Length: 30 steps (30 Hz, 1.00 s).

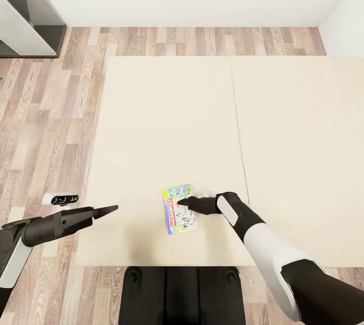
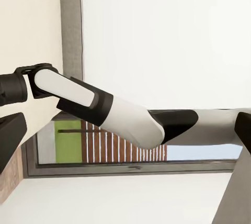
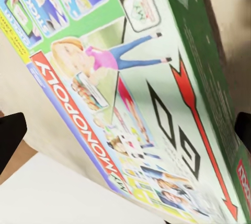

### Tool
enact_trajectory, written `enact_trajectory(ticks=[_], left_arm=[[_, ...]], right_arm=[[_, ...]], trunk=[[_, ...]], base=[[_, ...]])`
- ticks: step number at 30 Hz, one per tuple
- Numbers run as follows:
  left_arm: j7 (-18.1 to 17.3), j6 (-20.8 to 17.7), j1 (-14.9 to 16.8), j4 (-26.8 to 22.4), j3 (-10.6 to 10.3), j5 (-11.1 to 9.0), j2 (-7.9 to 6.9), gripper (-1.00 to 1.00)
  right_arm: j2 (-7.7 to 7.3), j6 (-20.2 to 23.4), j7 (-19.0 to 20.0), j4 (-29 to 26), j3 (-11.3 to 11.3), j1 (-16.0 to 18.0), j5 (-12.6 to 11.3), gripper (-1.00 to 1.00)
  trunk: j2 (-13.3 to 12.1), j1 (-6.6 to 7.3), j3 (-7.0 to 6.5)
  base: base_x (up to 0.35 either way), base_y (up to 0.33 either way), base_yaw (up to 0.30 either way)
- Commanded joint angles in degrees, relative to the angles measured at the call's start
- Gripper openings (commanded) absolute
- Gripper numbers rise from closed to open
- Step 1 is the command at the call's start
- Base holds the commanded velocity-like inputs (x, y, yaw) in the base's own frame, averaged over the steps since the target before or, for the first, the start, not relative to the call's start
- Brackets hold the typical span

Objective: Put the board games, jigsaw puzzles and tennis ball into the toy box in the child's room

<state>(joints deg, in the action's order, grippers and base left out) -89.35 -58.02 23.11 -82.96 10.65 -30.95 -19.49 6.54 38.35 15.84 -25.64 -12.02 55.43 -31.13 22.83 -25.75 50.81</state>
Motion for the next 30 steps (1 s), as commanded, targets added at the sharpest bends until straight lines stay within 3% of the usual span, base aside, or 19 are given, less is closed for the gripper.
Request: enact_trajectory(ticks=[1, 30], left_arm=[[-0.2, -0.6, 0.0, 0.0, 0.0, 0.0, -0.02, 1.00], [-0.3, -0.6, 0.0, 0.0, 0.1, -0.1, -0.02, 1.00]], right_arm=[[-0.02, 0.2, 0.2, 0.0, -0.1, 0.0, 0.1, 1.00], [0.05, 0.2, 0.2, 0.0, -0.1, 0.0, 0.1, 1.00]], trunk=[[0.1, -0.03, 0.06], [0.1, -0.03, 0.06]], base=[[0.000, 0.120, 0.000], [0.000, 0.078, 0.000]])
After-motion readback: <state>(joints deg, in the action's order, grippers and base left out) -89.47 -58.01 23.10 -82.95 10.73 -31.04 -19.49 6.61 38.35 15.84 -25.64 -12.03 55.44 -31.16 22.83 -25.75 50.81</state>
